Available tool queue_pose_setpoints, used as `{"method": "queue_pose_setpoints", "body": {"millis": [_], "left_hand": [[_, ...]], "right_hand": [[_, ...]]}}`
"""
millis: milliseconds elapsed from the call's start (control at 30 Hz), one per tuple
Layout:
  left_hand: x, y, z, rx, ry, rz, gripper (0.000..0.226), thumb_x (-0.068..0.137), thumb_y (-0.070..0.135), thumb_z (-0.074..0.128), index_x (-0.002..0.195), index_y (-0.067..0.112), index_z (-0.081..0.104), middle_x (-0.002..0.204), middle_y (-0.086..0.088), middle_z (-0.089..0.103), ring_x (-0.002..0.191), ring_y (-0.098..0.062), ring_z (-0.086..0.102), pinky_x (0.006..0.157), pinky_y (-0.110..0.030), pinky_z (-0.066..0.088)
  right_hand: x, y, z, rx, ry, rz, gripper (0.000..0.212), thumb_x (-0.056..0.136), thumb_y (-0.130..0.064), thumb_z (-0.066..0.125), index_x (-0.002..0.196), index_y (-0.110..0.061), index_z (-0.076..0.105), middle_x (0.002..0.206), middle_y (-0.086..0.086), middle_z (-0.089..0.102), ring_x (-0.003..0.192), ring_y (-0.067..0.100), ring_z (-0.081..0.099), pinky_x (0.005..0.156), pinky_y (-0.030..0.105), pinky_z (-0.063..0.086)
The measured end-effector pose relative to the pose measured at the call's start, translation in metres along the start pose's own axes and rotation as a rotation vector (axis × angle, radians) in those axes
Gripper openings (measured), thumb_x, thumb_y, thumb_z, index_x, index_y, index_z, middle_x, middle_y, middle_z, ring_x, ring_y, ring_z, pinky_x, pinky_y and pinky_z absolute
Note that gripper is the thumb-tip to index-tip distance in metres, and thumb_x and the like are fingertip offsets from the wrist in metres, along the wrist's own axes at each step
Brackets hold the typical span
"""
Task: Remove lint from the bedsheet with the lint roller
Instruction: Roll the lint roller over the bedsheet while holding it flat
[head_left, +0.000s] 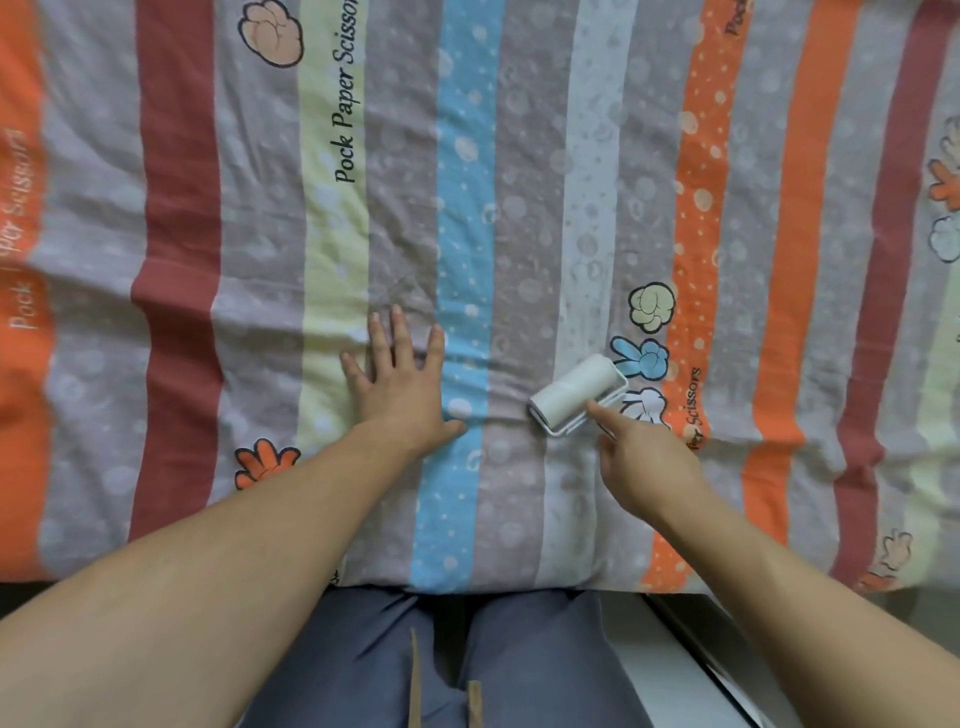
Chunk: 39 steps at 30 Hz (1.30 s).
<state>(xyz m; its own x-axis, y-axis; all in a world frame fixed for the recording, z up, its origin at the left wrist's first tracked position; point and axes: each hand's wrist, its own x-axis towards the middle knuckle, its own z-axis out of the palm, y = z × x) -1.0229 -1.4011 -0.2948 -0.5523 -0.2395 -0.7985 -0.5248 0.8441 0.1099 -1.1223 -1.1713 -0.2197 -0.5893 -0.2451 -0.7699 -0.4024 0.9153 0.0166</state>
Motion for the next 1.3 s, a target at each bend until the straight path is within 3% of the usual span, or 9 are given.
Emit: {"method": "queue_pose_setpoints", "body": {"millis": [133,233,333,433,533,633,1100,1233,1300], "left_hand": [[-0.003,-0.003,0.0,-0.002,-0.02,0.01,0.128,0.077,0.076,0.066,0.156,0.029,-0.024,0.156,-0.017,-0.042,0.146,-0.04,-0.036,0.117,-0.072,0.003],[-0.006,-0.015,-0.006,0.021,-0.009,0.023,0.127,0.076,0.076,0.066,0.158,0.03,-0.019,0.161,-0.01,-0.037,0.149,-0.035,-0.032,0.118,-0.069,0.004],[-0.006,-0.042,-0.01,0.104,0.016,-0.026,0.133,0.071,0.081,0.066,0.159,0.028,-0.02,0.163,-0.008,-0.033,0.149,-0.04,-0.029,0.119,-0.067,-0.004],[-0.004,-0.075,-0.015,0.126,0.043,-0.112,0.139,0.066,0.083,0.068,0.157,0.03,-0.024,0.16,-0.009,-0.038,0.146,-0.049,-0.028,0.12,-0.064,-0.007],[0.0,-0.102,-0.018,0.101,0.058,-0.126,0.142,0.065,0.087,0.065,0.154,0.03,-0.029,0.159,-0.009,-0.041,0.147,-0.046,-0.03,0.121,-0.061,-0.009],[0.002,-0.118,-0.018,0.1,0.077,-0.096,0.14,0.067,0.086,0.064,0.154,0.028,-0.029,0.16,-0.007,-0.04,0.148,-0.041,-0.031,0.121,-0.06,-0.012],[0.003,-0.102,-0.026,0.031,0.02,-0.117,0.145,0.066,0.084,0.068,0.156,0.016,-0.024,0.159,-0.022,-0.035,0.146,-0.049,-0.029,0.122,-0.062,-0.004],[-0.001,-0.11,-0.024,0.001,0.029,-0.085,0.141,0.069,0.083,0.066,0.157,0.02,-0.024,0.16,-0.017,-0.037,0.147,-0.044,-0.031,0.123,-0.059,-0.004],[-0.003,-0.114,-0.023,-0.032,0.043,-0.075,0.13,0.074,0.087,0.055,0.158,0.024,-0.022,0.161,-0.013,-0.036,0.149,-0.041,-0.03,0.123,-0.058,-0.004]], "right_hand": [[-0.01,0.006,-0.004,-0.032,-0.056,0.075,0.046,0.097,-0.033,0.036,0.142,-0.042,0.04,0.113,0.0,0.068,0.094,0.025,0.063,0.069,0.035,0.052],[-0.017,-0.011,-0.037,-0.107,-0.151,0.127,0.048,0.092,-0.027,0.04,0.138,-0.04,0.045,0.123,0.003,0.063,0.102,0.027,0.061,0.077,0.036,0.053],[-0.017,-0.053,-0.07,-0.133,-0.033,0.063,0.044,0.093,-0.025,0.041,0.133,-0.039,0.048,0.118,0.006,0.064,0.097,0.029,0.06,0.077,0.038,0.053],[0.007,-0.114,-0.086,0.023,0.1,-0.078,0.044,0.096,-0.028,0.042,0.138,-0.04,0.045,0.123,0.006,0.063,0.105,0.031,0.059,0.082,0.038,0.051],[0.053,-0.169,-0.078,0.119,0.129,-0.181,0.045,0.097,-0.027,0.042,0.141,-0.037,0.041,0.128,0.008,0.061,0.112,0.034,0.057,0.088,0.039,0.049],[0.082,-0.198,-0.062,0.106,0.11,-0.179,0.051,0.096,-0.022,0.04,0.146,-0.035,0.035,0.125,0.013,0.061,0.109,0.036,0.057,0.078,0.035,0.044],[-0.017,-0.103,0.005,-0.013,-0.073,0.02,0.05,0.099,-0.027,0.036,0.148,-0.038,0.033,0.118,0.008,0.065,0.1,0.028,0.062,0.071,0.034,0.046],[-0.025,-0.098,-0.005,-0.068,-0.119,0.042,0.048,0.098,-0.027,0.036,0.145,-0.037,0.038,0.126,0.004,0.063,0.106,0.026,0.062,0.079,0.036,0.051],[-0.025,-0.102,-0.024,-0.119,-0.179,0.069,0.05,0.095,-0.025,0.037,0.143,-0.038,0.04,0.133,0.001,0.058,0.112,0.024,0.059,0.083,0.034,0.05]]}}
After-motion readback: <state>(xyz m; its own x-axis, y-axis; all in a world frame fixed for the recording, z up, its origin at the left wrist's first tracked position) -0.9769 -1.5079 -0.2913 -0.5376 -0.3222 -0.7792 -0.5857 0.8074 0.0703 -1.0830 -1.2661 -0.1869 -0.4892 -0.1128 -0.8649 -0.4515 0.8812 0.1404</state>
